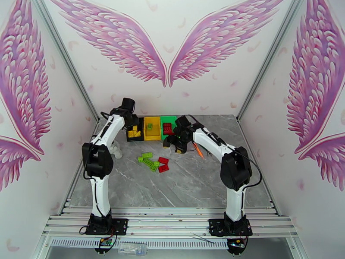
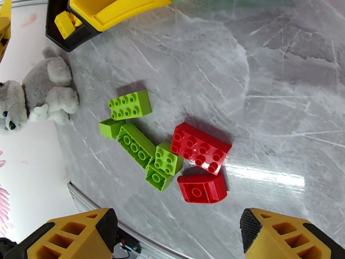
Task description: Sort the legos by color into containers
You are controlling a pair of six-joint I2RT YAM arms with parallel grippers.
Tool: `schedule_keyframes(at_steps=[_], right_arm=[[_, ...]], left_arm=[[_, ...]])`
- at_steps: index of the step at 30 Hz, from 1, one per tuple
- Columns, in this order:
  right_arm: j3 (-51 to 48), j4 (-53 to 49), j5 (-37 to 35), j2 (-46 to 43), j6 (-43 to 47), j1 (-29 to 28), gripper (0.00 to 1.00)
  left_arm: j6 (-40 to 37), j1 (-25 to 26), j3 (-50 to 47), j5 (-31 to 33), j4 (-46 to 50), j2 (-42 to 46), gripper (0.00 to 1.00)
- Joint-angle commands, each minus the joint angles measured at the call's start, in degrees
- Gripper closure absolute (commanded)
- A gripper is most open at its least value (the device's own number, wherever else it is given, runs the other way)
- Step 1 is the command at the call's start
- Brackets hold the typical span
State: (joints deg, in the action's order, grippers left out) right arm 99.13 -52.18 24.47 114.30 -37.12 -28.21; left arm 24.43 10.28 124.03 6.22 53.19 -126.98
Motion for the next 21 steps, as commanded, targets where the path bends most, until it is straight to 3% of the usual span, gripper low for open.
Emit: schedule_keyframes(at_steps=[1, 4, 10, 17, 21], right_arm=[[2.16, -3.51, 0.41, 1.48, 1.69, -0.43, 0.17], [2.12, -4.53, -0.49, 1.51, 2.64, -0.71, 0.14], [0.05, -5.4, -2.21, 0.45, 4.48, -1.91, 0.14], [-2.02, -7.3, -5.18, -0.04, 7.7, -4.74, 0.2], [-3.31, -8.72, -7.36, 0.54, 9.79, -7.43, 0.17]], left_arm=[[-1.6, -0.91, 7.33, -1.14, 6.03, -4.03, 0.55], [-1.22, -1.38, 10.43, -1.25, 7.52, -5.44, 0.43], [-1.4, -0.17, 7.28, -1.78, 6.46, -1.21, 0.41], [1.86, 4.47, -8.98, -1.77, 0.72, 10.99, 0.41], [8.24, 6.64, -23.53, -3.06, -6.01, 20.25, 0.37]])
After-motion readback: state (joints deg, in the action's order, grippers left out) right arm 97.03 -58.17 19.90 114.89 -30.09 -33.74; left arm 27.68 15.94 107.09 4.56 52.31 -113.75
